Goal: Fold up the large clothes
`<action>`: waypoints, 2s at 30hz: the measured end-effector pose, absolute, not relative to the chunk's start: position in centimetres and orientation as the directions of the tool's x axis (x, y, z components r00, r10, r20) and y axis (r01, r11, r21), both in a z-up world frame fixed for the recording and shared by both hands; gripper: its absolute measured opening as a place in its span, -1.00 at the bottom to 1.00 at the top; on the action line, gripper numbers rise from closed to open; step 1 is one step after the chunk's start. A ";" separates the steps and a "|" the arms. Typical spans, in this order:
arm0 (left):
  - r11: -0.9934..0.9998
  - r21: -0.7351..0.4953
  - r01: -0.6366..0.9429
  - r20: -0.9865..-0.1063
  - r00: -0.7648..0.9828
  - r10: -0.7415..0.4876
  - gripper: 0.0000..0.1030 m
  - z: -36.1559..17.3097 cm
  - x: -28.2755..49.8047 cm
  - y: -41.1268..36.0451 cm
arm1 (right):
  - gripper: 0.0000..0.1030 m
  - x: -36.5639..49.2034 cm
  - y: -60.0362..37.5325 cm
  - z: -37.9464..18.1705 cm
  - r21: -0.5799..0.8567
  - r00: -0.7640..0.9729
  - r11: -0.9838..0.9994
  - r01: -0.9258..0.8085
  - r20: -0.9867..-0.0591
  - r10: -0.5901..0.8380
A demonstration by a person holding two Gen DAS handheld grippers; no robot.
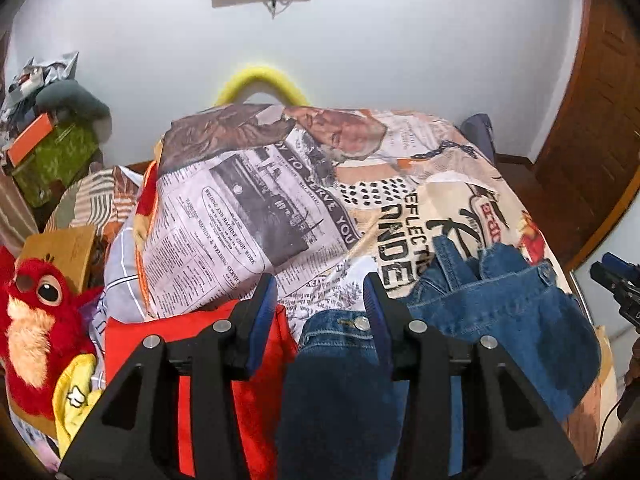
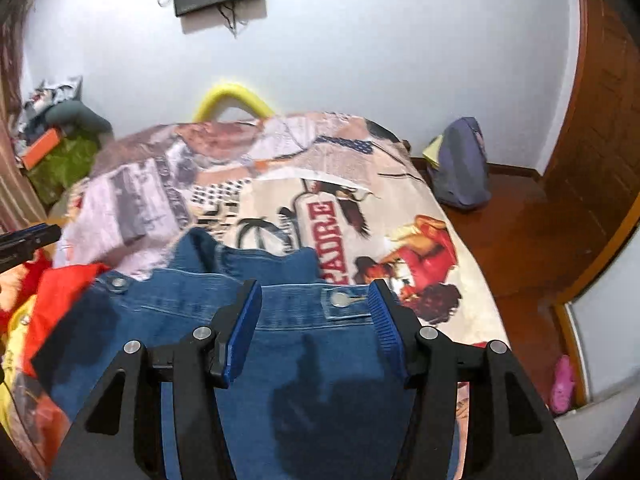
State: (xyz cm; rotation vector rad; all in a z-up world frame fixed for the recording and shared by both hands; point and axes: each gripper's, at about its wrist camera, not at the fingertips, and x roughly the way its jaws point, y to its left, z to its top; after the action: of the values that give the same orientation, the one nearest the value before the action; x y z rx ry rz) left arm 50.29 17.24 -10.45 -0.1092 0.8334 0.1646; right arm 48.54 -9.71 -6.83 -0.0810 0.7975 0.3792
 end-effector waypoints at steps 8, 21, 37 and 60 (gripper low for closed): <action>0.998 -0.022 -0.067 -0.799 0.600 0.023 -0.12 -13.5 47.0 13.0 | 0.00 43.8 -6.5 -9.6 0.051 0.559 0.868 -0.495 -0.746 0.362; 0.999 -0.046 0.021 -0.866 0.498 -0.050 0.04 -21.7 43.7 8.1 | 0.31 40.1 -5.8 -16.3 0.031 0.451 0.821 -0.570 -0.823 0.345; 0.990 0.055 -0.131 -0.819 0.561 0.120 0.16 -20.3 39.7 12.8 | 0.49 39.9 -17.5 -15.5 0.094 0.518 0.935 -0.342 -0.811 0.271; 0.761 -0.511 -0.400 -0.793 0.561 -0.237 0.34 -21.1 32.2 19.0 | 0.49 36.1 -23.3 -12.2 0.121 0.576 0.970 -0.212 -0.786 0.224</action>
State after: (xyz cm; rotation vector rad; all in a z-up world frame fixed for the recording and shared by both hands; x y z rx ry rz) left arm 32.18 19.04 -21.14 -0.7296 0.9941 0.1066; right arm 36.08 -23.30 -12.20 0.0143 0.9220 0.2551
